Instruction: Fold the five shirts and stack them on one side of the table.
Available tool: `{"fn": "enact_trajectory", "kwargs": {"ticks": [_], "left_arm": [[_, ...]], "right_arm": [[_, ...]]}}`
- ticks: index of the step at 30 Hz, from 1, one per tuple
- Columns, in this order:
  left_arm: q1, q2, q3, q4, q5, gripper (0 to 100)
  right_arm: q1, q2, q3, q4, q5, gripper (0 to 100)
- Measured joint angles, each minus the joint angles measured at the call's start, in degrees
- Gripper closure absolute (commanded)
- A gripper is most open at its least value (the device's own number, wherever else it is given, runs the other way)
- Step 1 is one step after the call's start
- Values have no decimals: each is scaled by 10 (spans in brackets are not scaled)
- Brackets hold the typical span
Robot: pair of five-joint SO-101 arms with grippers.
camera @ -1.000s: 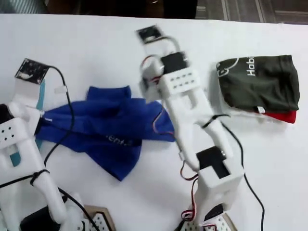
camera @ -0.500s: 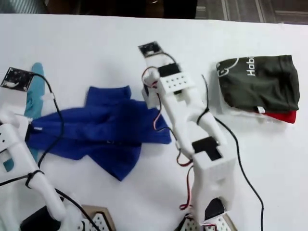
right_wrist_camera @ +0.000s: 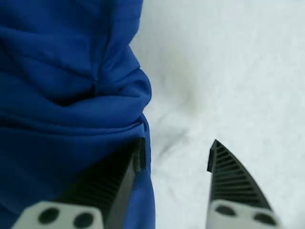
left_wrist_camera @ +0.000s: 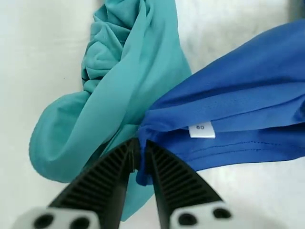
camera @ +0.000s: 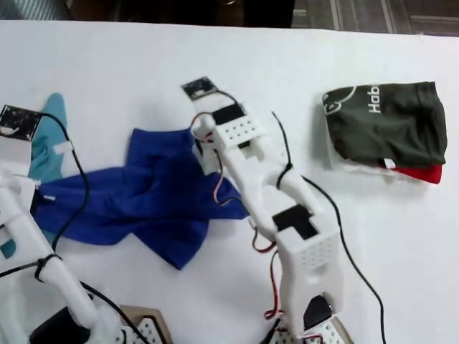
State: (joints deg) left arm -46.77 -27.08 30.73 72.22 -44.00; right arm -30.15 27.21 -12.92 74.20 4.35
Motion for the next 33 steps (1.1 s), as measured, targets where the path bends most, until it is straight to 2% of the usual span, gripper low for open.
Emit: {"fn": "enact_trajectory", "kwargs": {"ticks": [13,28,30,33], "left_arm": [[0,0,0,0,0,974],[0,0,0,0,0,974],[0,0,0,0,0,974],[0,0,0,0,0,974]], "right_arm": [[-40,-23,12,37,0,783],[-87,59,11,15,23,784],[-87,60,11,15,23,818],[-87,60,10,15,23,953]]}}
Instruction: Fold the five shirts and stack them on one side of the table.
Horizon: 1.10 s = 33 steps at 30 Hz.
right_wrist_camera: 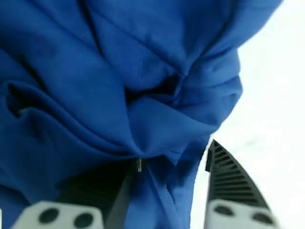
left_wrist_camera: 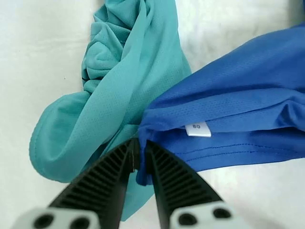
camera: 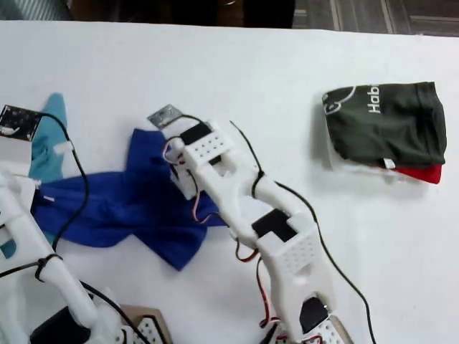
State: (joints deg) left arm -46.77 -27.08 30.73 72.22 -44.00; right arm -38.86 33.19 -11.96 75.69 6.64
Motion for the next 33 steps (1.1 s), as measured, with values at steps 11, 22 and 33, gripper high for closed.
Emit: {"fn": "enact_trajectory", "kwargs": {"ticks": [11,22,33], "left_arm": [[0,0,0,0,0,974],[171,2,0,-20,80,974],[305,2,33,-163,178,974]], "right_arm": [[66,-17,-6,4,3,979],[219,-152,-6,-1,62,979],[276,-135,-6,-60,62,978]]}}
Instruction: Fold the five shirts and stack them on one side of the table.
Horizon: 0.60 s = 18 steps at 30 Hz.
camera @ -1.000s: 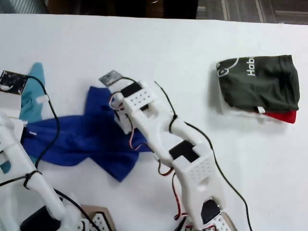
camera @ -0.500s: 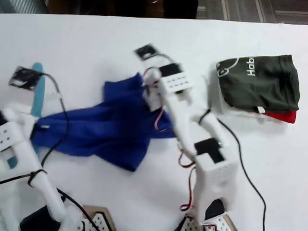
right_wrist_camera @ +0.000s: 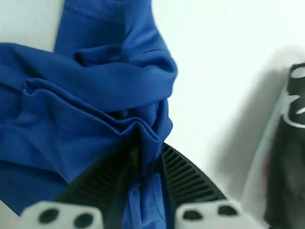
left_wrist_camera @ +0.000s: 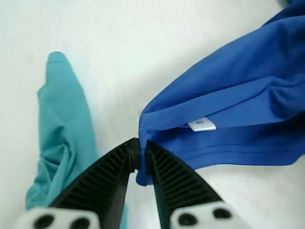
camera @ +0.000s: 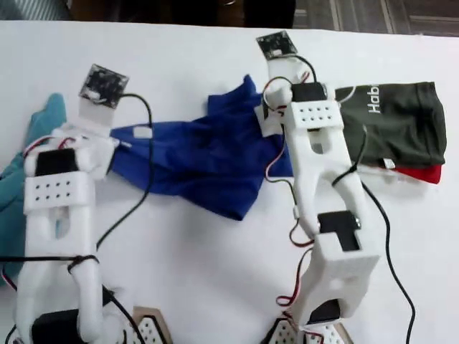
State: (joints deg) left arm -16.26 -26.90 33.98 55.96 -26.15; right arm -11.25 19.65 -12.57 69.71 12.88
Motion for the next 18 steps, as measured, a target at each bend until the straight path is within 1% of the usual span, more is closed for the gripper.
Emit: {"fn": "enact_trajectory", "kwargs": {"ticks": [3,4,6,9,11,14,18], "left_arm": [[4,0,41,-30,0,974],[4,0,56,-40,0,974],[3,0,84,-63,0,974],[3,0,115,-98,0,974],[3,0,121,-113,5,974],[6,0,121,-122,40,974],[5,0,121,-122,55,974]], "right_arm": [[0,25,0,-3,0,974],[2,28,0,-4,0,960],[4,31,0,-4,0,897],[10,31,0,-4,0,777],[17,31,-9,-2,0,742],[31,31,-50,24,0,760],[33,30,-101,62,0,827]]}}
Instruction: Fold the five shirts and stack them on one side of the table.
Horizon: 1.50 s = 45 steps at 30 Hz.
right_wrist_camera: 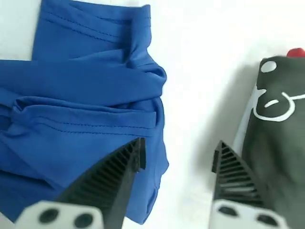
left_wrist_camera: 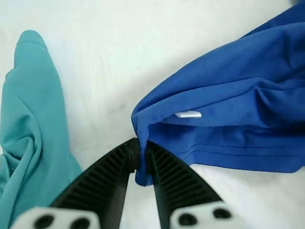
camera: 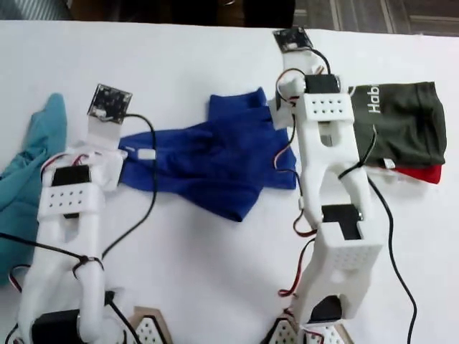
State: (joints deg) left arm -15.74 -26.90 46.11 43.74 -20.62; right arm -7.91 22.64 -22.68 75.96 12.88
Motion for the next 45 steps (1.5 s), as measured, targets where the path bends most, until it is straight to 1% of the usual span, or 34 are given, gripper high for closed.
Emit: {"fn": "enact_trajectory", "kwargs": {"ticks": [2,5,9,16,25,35,39,45], "left_arm": [[0,0,0,0,2,974],[0,0,-2,0,3,973],[0,0,-9,0,3,973],[1,0,-10,0,3,973],[1,0,-10,0,3,973],[1,0,-10,0,3,973],[1,0,-10,0,3,973],[1,0,-10,0,3,973]], "right_arm": [[-3,0,-6,9,0,845],[-6,4,-9,11,0,833],[-8,44,-25,0,0,818],[-9,109,-56,-3,0,821],[-25,118,-57,6,0,822],[-25,118,-57,7,0,824],[-25,121,-58,7,0,855],[-25,157,-58,7,0,824]]}}
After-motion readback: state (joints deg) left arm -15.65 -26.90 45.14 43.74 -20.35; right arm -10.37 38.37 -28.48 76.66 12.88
